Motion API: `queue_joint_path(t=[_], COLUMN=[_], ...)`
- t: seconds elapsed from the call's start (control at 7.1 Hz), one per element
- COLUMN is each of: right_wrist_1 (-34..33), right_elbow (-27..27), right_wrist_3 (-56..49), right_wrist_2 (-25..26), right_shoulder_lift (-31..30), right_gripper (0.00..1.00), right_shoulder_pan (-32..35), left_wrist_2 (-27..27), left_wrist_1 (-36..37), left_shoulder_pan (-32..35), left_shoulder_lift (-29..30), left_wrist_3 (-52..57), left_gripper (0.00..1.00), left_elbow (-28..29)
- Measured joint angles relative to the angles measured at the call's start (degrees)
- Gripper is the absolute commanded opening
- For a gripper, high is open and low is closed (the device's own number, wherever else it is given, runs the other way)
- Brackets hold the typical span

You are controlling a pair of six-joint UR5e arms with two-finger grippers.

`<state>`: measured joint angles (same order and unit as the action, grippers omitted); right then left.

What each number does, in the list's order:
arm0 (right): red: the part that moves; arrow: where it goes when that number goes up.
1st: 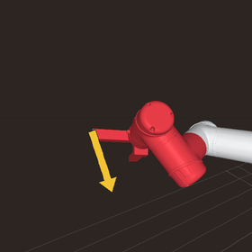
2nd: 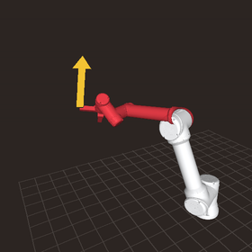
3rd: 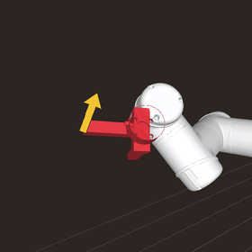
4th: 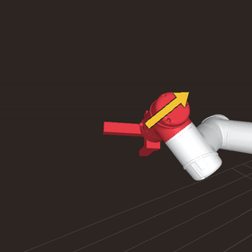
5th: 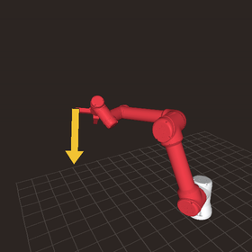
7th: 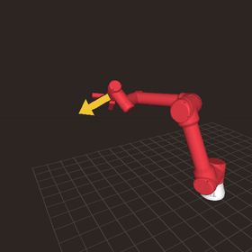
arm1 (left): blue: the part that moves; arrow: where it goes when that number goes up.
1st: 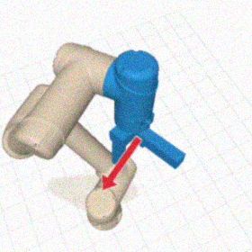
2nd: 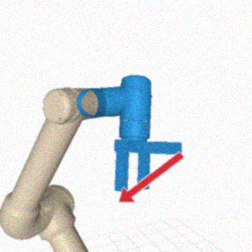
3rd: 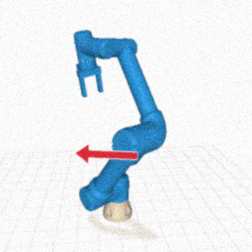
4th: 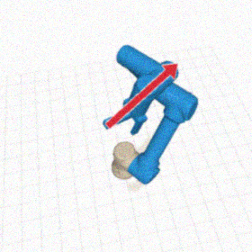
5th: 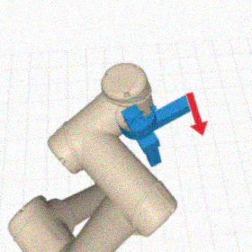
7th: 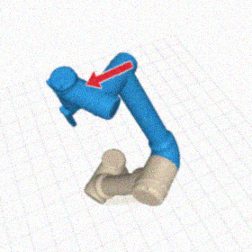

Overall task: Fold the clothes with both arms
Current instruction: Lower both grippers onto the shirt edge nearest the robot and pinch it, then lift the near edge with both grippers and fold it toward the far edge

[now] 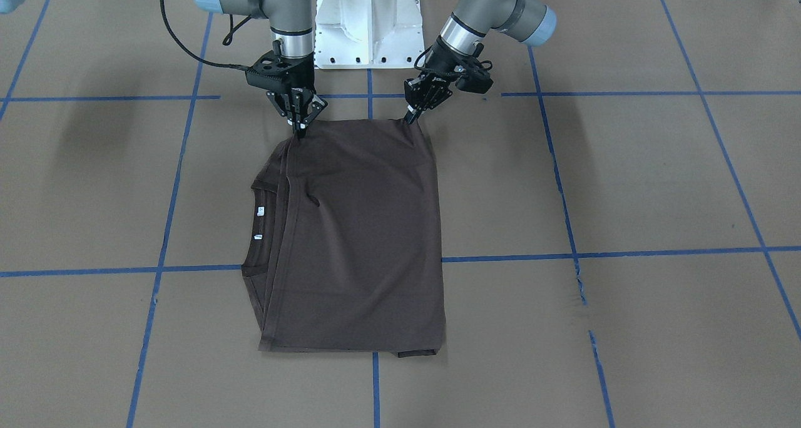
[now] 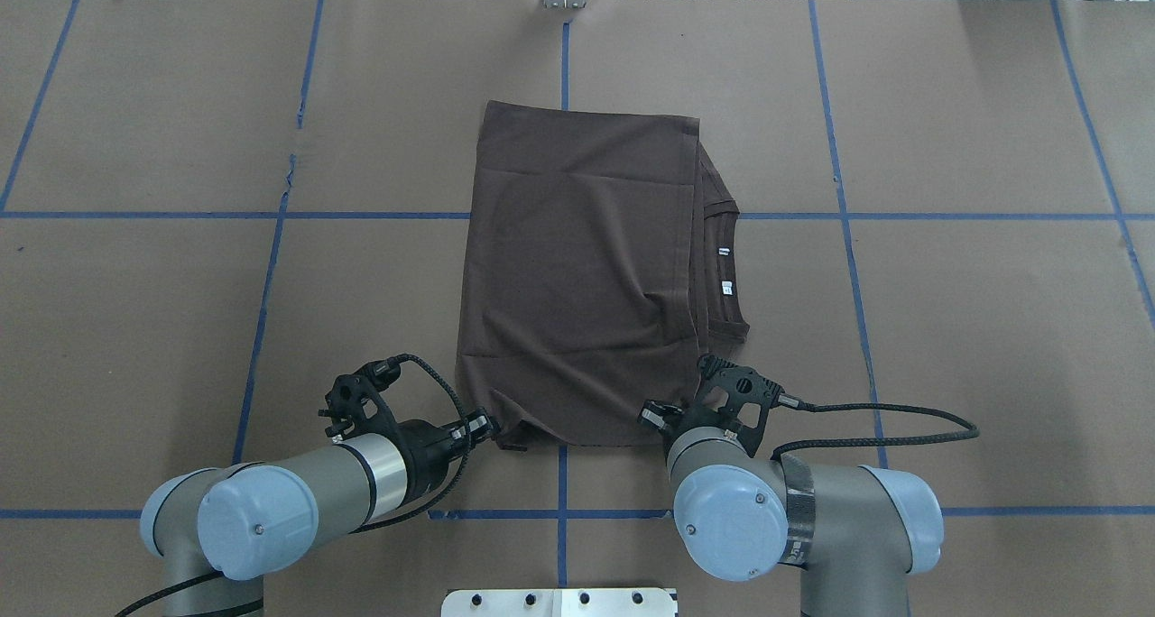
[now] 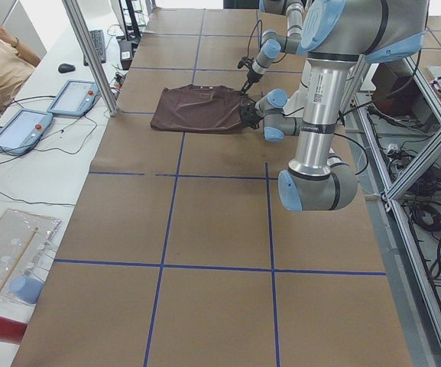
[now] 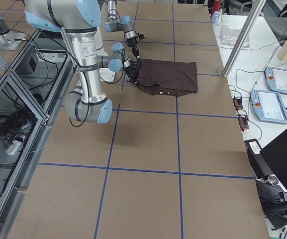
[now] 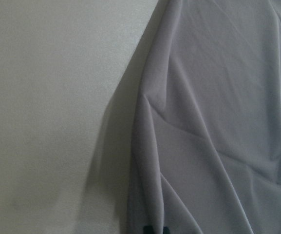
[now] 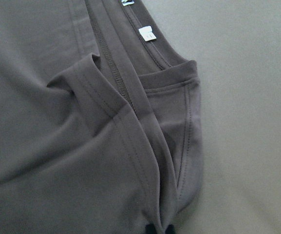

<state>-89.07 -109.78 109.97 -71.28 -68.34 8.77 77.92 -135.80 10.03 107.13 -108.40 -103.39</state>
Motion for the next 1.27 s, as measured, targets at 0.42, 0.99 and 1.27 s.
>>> queue_joint_path(t=[0.42, 0.99, 1.27], right_wrist_1=[-5.3, -18.4, -17.4], right_elbow=[-10.6, -25.2, -18.9], right_wrist_3=[-0.2, 0.8, -0.4], right_wrist_2=[-0.3, -0.6, -2.0], right_shoulder_lift=[0.4, 1.2, 4.3], right_gripper=[0.0, 0.0, 0.0], right_shoulder_pan=[0.0, -3.8, 1.8], left_wrist_2=[1.5, 5.2, 6.0], left_wrist_1=[10.0, 37.1, 39.0], left_shoulder_pan=[0.6, -0.1, 4.5], left_shoulder_lift=[-2.5, 0.4, 5.3], left_wrist_3=[0.3, -1.2, 4.5], left_gripper=[0.0, 0.0, 0.0], left_elbow=[-13.0, -32.5, -25.4])
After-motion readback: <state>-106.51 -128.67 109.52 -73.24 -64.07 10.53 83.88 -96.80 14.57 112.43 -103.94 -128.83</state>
